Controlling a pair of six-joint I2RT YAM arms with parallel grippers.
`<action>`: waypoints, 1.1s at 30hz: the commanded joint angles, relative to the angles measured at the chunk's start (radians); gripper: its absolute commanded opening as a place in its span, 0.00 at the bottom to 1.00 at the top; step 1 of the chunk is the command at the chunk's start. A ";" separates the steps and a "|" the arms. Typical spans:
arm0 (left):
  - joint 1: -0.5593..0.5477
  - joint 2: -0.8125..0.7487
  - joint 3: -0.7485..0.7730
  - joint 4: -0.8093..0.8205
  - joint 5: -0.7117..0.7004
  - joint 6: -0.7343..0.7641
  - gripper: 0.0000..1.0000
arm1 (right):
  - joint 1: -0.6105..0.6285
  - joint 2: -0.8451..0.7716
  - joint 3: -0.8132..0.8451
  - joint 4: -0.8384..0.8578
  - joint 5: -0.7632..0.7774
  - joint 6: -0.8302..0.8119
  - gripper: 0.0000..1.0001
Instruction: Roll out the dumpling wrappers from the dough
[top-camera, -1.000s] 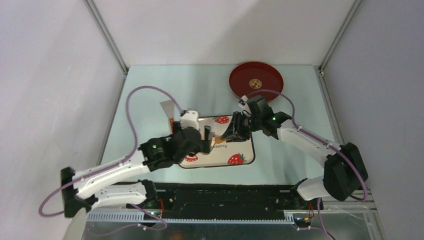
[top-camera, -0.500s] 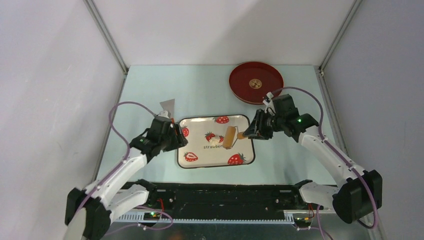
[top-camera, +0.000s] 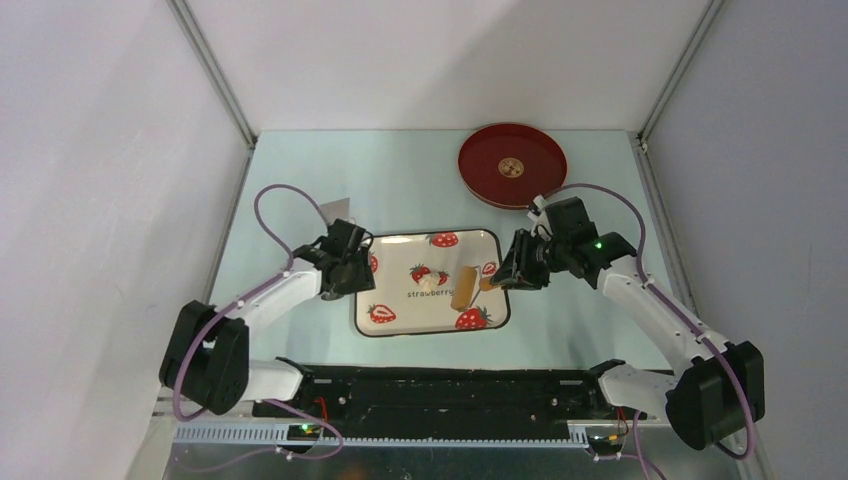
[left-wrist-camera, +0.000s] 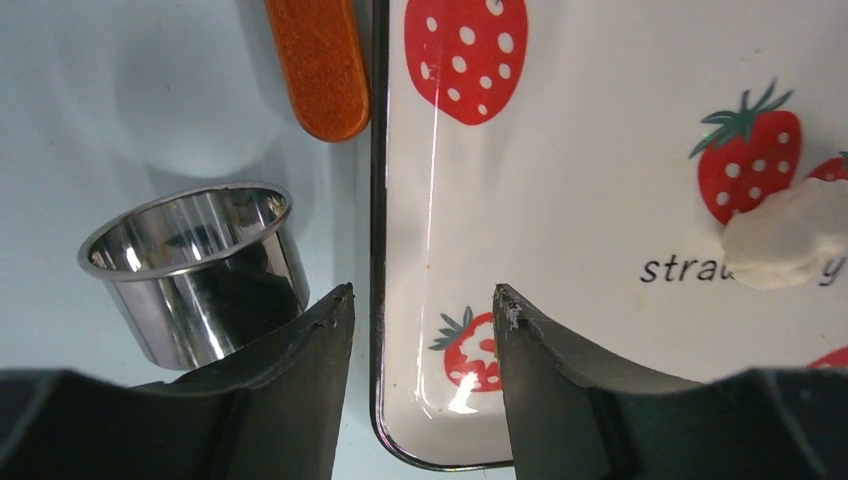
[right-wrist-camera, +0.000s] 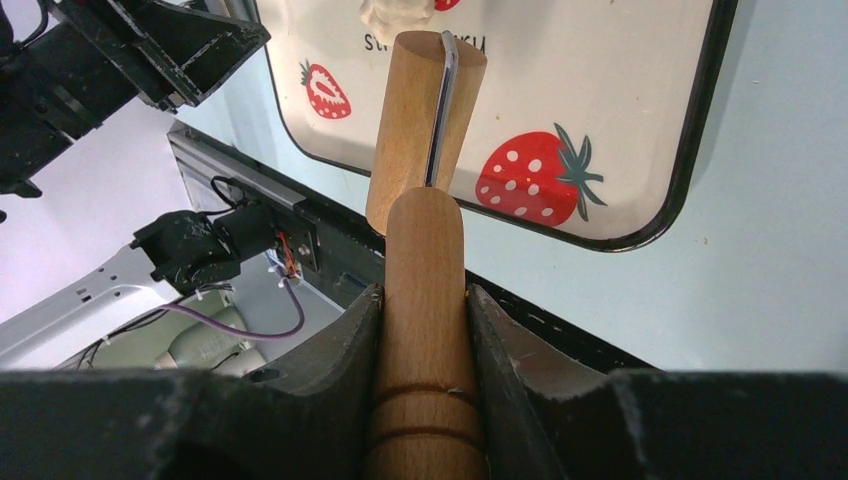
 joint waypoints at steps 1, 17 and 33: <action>0.002 0.059 0.041 0.014 -0.046 0.038 0.57 | -0.012 -0.038 0.008 0.024 -0.041 -0.015 0.00; -0.049 0.172 0.022 0.099 0.027 0.067 0.36 | -0.086 -0.085 0.009 -0.023 -0.072 -0.059 0.00; -0.255 0.079 -0.043 0.056 0.029 -0.038 0.08 | -0.130 -0.122 0.034 -0.087 -0.066 -0.145 0.00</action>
